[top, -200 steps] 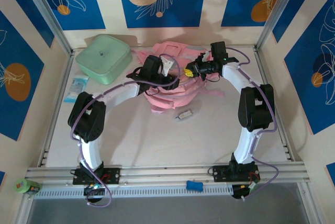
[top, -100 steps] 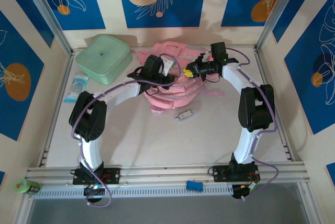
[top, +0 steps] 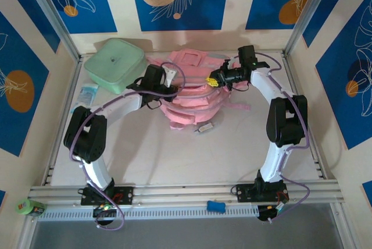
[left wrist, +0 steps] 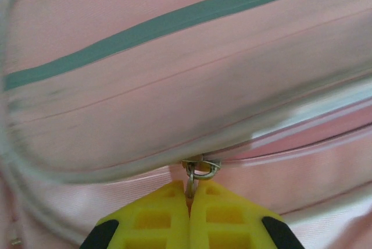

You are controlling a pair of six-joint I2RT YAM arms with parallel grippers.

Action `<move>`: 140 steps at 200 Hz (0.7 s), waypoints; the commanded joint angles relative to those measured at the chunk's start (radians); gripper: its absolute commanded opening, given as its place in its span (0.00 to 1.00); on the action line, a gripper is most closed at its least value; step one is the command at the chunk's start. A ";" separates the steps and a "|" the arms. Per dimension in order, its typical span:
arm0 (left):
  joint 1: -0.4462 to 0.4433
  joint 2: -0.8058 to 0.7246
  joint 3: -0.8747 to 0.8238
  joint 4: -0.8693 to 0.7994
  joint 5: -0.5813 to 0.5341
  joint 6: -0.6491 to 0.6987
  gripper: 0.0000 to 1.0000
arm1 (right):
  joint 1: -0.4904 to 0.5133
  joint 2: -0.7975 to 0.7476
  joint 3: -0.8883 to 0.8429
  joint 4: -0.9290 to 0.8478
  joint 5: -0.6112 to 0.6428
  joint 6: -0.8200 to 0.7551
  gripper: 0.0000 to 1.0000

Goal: Pack the student bag
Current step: Unzip the student bag at the center of the table.

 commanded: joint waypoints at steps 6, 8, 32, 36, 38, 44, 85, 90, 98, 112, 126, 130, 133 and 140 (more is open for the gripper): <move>0.023 -0.068 -0.057 -0.069 -0.035 0.028 0.00 | 0.022 0.001 0.113 -0.041 -0.117 -0.080 0.00; 0.022 -0.074 -0.064 -0.071 -0.029 0.029 0.00 | 0.026 0.005 0.119 -0.044 -0.119 -0.082 0.00; -0.011 -0.169 -0.156 -0.092 -0.054 0.017 0.00 | 0.091 0.039 0.179 -0.072 -0.126 -0.145 0.00; -0.022 -0.188 -0.176 -0.094 -0.067 0.015 0.00 | 0.101 0.043 0.194 -0.089 -0.121 -0.165 0.00; -0.026 -0.202 -0.184 -0.094 -0.075 0.012 0.00 | 0.105 0.046 0.200 -0.098 -0.120 -0.172 0.00; -0.047 -0.235 -0.215 -0.095 -0.096 0.001 0.00 | 0.117 0.059 0.231 -0.131 -0.119 -0.207 0.00; -0.160 -0.370 -0.354 -0.074 -0.117 -0.102 0.00 | 0.052 0.131 0.332 -0.245 -0.095 -0.354 0.00; -0.160 -0.368 -0.361 -0.078 -0.126 -0.107 0.00 | 0.045 0.135 0.340 -0.252 -0.071 -0.373 0.00; -0.157 -0.361 -0.367 -0.086 -0.159 -0.102 0.00 | 0.033 0.152 0.348 -0.246 -0.054 -0.383 0.00; -0.127 -0.346 -0.362 -0.112 -0.207 -0.090 0.00 | 0.013 0.205 0.397 -0.274 -0.078 -0.401 0.00; -0.072 -0.347 -0.372 -0.107 -0.204 -0.090 0.00 | 0.014 0.244 0.449 -0.323 -0.059 -0.433 0.00; -0.055 -0.350 -0.377 -0.105 -0.204 -0.092 0.00 | 0.014 0.251 0.454 -0.325 -0.055 -0.439 0.00; -0.043 -0.353 -0.383 -0.100 -0.200 -0.092 0.00 | 0.015 0.255 0.458 -0.326 -0.054 -0.443 0.00; -0.016 -0.360 -0.396 -0.085 -0.190 -0.091 0.00 | 0.013 0.266 0.468 -0.328 -0.050 -0.449 0.00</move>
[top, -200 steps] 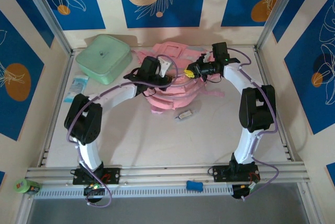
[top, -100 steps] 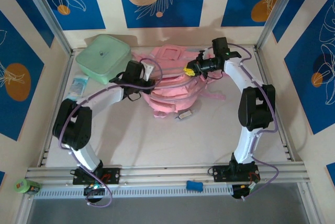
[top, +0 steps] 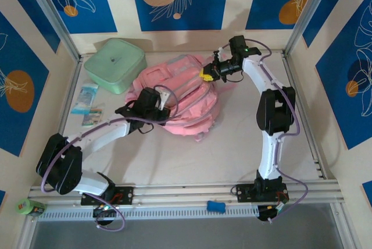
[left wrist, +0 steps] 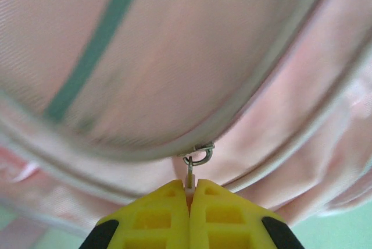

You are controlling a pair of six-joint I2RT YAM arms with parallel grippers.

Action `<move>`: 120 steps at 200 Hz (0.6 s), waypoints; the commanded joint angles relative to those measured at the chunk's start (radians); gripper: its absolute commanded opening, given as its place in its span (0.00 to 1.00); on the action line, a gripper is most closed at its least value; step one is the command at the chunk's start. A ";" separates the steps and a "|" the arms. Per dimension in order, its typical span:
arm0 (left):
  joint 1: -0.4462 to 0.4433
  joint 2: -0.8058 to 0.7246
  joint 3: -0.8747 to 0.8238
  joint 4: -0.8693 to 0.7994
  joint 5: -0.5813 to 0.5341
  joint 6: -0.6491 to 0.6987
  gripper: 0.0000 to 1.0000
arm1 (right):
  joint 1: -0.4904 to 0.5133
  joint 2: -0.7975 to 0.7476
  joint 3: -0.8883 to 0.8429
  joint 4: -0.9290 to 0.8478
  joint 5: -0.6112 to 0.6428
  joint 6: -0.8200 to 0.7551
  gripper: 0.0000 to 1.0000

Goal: Pack the student bag
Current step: Unzip the student bag at the center of the table.

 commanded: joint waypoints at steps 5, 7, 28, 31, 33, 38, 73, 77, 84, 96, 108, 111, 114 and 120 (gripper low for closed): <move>0.107 -0.011 -0.049 -0.015 -0.028 -0.008 0.00 | -0.023 0.034 0.086 -0.013 -0.002 -0.087 0.00; 0.113 -0.012 -0.055 -0.008 -0.026 -0.007 0.00 | -0.022 0.038 0.092 -0.016 0.001 -0.089 0.00; 0.172 0.002 -0.077 0.035 0.001 0.016 0.00 | -0.021 0.079 0.139 -0.061 0.003 -0.113 0.00; 0.174 0.008 -0.075 0.038 0.010 0.023 0.00 | -0.017 0.081 0.142 -0.062 0.003 -0.116 0.00; 0.176 0.011 -0.074 0.040 0.013 0.028 0.00 | -0.015 0.081 0.143 -0.063 0.003 -0.118 0.00; 0.177 0.021 -0.067 0.045 0.011 0.036 0.00 | -0.009 0.082 0.146 -0.067 0.006 -0.124 0.00; 0.202 0.069 -0.016 0.038 -0.043 0.030 0.00 | 0.028 0.087 0.136 -0.064 0.028 -0.129 0.00; 0.211 0.070 -0.017 0.044 -0.040 0.027 0.00 | 0.022 0.085 0.130 -0.059 0.028 -0.127 0.00; 0.228 0.067 -0.022 0.054 -0.034 0.016 0.00 | 0.011 0.085 0.115 -0.048 0.022 -0.116 0.00; 0.249 0.063 -0.026 0.065 -0.018 0.006 0.00 | -0.001 0.082 0.104 -0.042 0.016 -0.115 0.00; 0.263 0.075 -0.019 0.062 -0.026 0.012 0.00 | 0.015 0.084 0.126 -0.081 0.059 -0.149 0.00; 0.265 0.080 -0.014 0.058 -0.034 0.012 0.00 | 0.022 0.085 0.133 -0.090 0.070 -0.160 0.00; 0.268 0.087 -0.008 0.051 -0.038 0.011 0.00 | 0.029 0.086 0.138 -0.100 0.077 -0.167 0.00; 0.271 0.101 0.010 0.037 -0.039 0.017 0.00 | 0.040 0.090 0.147 -0.110 0.084 -0.174 0.00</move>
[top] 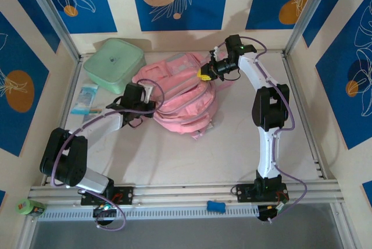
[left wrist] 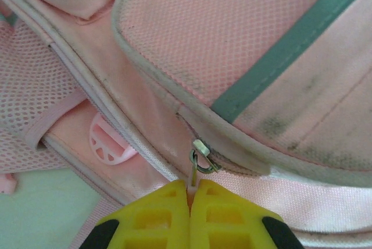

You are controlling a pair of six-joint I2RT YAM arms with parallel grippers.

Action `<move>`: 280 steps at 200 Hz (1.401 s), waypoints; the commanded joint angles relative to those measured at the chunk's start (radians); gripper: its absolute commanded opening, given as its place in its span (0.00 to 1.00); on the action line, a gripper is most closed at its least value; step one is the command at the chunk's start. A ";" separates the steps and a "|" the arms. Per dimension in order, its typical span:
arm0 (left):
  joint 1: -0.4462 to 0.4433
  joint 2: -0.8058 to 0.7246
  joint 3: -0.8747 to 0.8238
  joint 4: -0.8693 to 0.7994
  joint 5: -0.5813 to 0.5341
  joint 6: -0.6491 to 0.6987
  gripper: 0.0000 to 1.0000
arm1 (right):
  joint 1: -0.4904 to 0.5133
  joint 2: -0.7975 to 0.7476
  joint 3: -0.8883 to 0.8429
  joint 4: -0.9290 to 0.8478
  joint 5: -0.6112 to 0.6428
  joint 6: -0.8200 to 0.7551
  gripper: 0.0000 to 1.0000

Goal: Pack the student bag
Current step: Unzip the student bag at the center of the table, then move the loose stationery to the center of the table.

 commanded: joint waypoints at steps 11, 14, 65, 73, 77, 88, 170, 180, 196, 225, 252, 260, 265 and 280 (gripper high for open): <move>0.062 0.054 0.073 -0.095 -0.096 -0.004 0.00 | 0.025 0.013 0.042 -0.030 0.047 -0.066 0.00; 0.061 0.056 0.080 -0.102 -0.099 -0.006 0.00 | 0.027 0.013 0.040 -0.028 0.042 -0.065 0.00; 0.064 0.006 0.125 -0.171 -0.104 -0.041 0.22 | 0.047 -0.117 -0.096 0.005 0.111 -0.045 0.29; 0.063 -0.012 0.121 -0.168 -0.070 -0.035 0.30 | 0.049 -0.162 -0.140 0.010 0.153 -0.049 0.33; 0.062 -0.022 0.123 -0.177 -0.067 -0.039 0.34 | 0.049 -0.184 -0.165 0.016 0.175 -0.049 0.35; 0.060 -0.041 0.138 -0.222 -0.058 -0.072 0.40 | 0.041 -0.252 -0.254 0.030 0.235 -0.035 0.40; -0.274 -0.193 -0.004 -0.151 0.025 -0.449 0.54 | -0.017 -0.619 -0.902 0.252 0.352 0.083 0.51; -0.334 -0.186 -0.020 -0.107 0.015 -0.503 0.53 | -0.010 -0.611 -0.929 0.276 0.324 0.077 0.52; -0.416 -0.162 -0.039 -0.028 -0.001 -0.570 0.54 | -0.016 -0.581 -0.953 0.311 0.298 0.088 0.52; -0.526 -0.079 0.022 -0.034 -0.062 -0.598 0.53 | -0.003 -0.520 -0.949 0.396 0.307 0.088 0.52; -0.577 0.002 0.028 0.035 -0.064 -0.648 0.52 | 0.018 -0.452 -0.906 0.445 0.285 0.054 0.51; -0.587 0.021 0.025 0.053 -0.069 -0.656 0.52 | 0.018 -0.432 -0.896 0.451 0.292 0.055 0.51; -0.591 0.032 0.020 0.063 -0.073 -0.665 0.52 | 0.021 -0.419 -0.893 0.458 0.308 0.056 0.51; -0.593 0.049 -0.003 0.099 -0.083 -0.688 0.52 | 0.024 -0.389 -0.881 0.465 0.331 0.052 0.51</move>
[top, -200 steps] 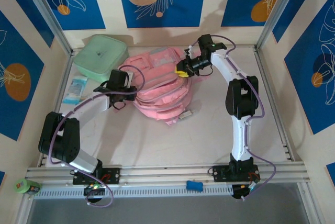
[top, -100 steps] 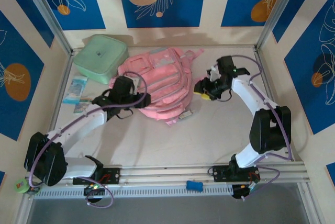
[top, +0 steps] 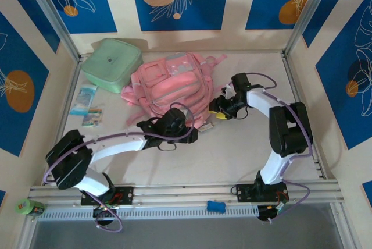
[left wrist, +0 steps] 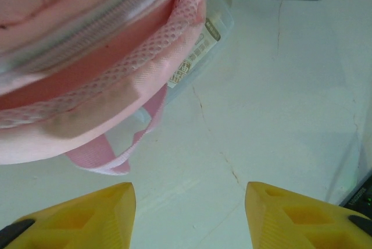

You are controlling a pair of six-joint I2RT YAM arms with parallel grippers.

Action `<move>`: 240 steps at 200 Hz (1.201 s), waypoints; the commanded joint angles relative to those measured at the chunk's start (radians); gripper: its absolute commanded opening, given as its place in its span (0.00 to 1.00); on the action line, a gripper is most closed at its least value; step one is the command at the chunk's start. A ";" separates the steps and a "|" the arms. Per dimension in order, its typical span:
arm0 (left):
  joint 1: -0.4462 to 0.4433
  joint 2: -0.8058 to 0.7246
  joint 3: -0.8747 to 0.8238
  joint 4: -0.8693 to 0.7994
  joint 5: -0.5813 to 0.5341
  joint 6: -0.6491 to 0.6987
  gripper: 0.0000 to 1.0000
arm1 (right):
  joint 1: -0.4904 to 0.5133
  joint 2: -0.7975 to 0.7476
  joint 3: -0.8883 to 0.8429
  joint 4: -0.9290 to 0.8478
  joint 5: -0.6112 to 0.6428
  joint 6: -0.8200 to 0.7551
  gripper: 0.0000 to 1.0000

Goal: Pack the student bag
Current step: Move the loose stationery to the center of the table.

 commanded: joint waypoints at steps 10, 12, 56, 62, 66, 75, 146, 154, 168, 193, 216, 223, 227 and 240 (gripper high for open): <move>-0.013 0.027 -0.021 0.094 -0.054 -0.074 0.52 | 0.011 0.053 0.037 0.048 0.005 -0.025 0.52; -0.013 0.026 -0.024 0.094 -0.058 -0.075 0.52 | 0.011 0.053 0.036 0.050 0.006 -0.024 0.52; -0.010 -0.010 -0.054 0.029 -0.144 -0.057 0.53 | 0.016 0.033 -0.045 0.063 0.059 -0.018 0.53; -0.009 -0.014 -0.057 0.025 -0.149 -0.057 0.53 | 0.016 0.030 -0.057 0.065 0.051 -0.018 0.53; -0.009 -0.014 -0.058 0.027 -0.150 -0.055 0.53 | 0.016 0.028 -0.062 0.064 0.047 -0.017 0.53; -0.009 -0.016 -0.062 0.029 -0.153 -0.049 0.53 | 0.019 0.020 -0.077 0.062 0.045 -0.014 0.53; -0.008 -0.017 -0.071 0.018 -0.183 -0.042 0.55 | 0.077 -0.128 -0.227 0.065 0.062 0.041 0.53; -0.008 -0.020 -0.074 0.014 -0.189 -0.044 0.55 | 0.100 -0.156 -0.255 0.070 0.068 0.062 0.53; -0.007 -0.034 -0.088 0.015 -0.201 -0.050 0.55 | 0.153 -0.205 -0.303 0.072 0.084 0.096 0.53; -0.005 -0.072 -0.118 0.004 -0.232 -0.057 0.56 | 0.246 -0.272 -0.355 0.062 0.120 0.149 0.53; 0.000 -0.114 -0.135 -0.022 -0.256 -0.055 0.57 | 0.287 -0.319 -0.333 -0.037 0.237 0.115 0.53; 0.000 -0.129 -0.141 -0.029 -0.262 -0.051 0.58 | 0.291 -0.334 -0.323 -0.064 0.269 0.096 0.53; 0.001 -0.136 -0.147 -0.031 -0.267 -0.049 0.58 | 0.293 -0.339 -0.319 -0.076 0.283 0.083 0.54; 0.003 -0.173 -0.164 -0.041 -0.287 -0.042 0.59 | 0.310 -0.346 -0.301 -0.108 0.319 0.052 0.55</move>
